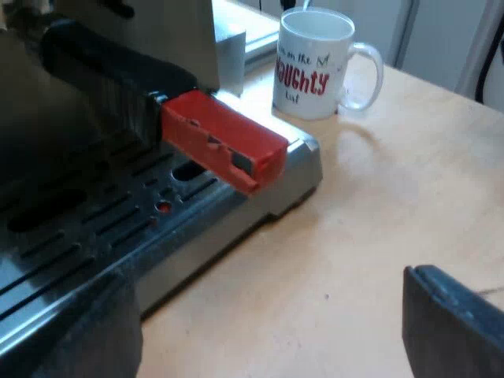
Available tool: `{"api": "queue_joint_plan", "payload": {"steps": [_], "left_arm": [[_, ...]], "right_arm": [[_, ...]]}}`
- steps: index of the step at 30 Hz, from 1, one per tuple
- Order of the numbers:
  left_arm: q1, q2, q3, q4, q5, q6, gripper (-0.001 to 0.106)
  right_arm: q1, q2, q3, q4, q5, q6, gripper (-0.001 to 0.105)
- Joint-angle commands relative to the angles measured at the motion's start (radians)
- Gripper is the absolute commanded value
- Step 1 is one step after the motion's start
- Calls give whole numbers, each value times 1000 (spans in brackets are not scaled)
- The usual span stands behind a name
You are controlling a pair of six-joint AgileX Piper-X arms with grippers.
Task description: Place mug into machine
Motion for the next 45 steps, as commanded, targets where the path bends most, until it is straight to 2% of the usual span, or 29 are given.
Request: {"api": "queue_joint_plan", "payload": {"steps": [1, 9, 14, 22, 24, 25, 31, 40, 45], "left_arm": [[-5, 0, 39, -87, 7, -4, 71], [-5, 1, 55, -94, 7, -4, 71], [-5, 1, 55, -94, 7, -4, 71], [-5, 1, 55, -94, 7, -4, 71], [-5, 1, 55, -94, 7, -4, 71], [-5, 1, 55, -94, 7, -4, 71], [-5, 1, 55, -94, 7, -4, 71], [-5, 1, 55, -94, 7, -4, 71], [-5, 1, 55, -94, 7, -4, 71]], "right_arm": [[1, 14, 52, -88, -12, -8, 66], [1, 136, 172, -375, -14, -127, 66], [1, 290, 179, -560, -12, -135, 66], [1, 630, 179, -898, -8, -135, 66], [1, 639, 179, -907, -8, -133, 66], [1, 773, 169, -1041, -8, -100, 66], [1, 990, 107, -1201, -8, -93, 66], [1, 1188, -31, -1223, -8, -88, 66], [1, 1227, -76, -1223, -8, -88, 64]]}}
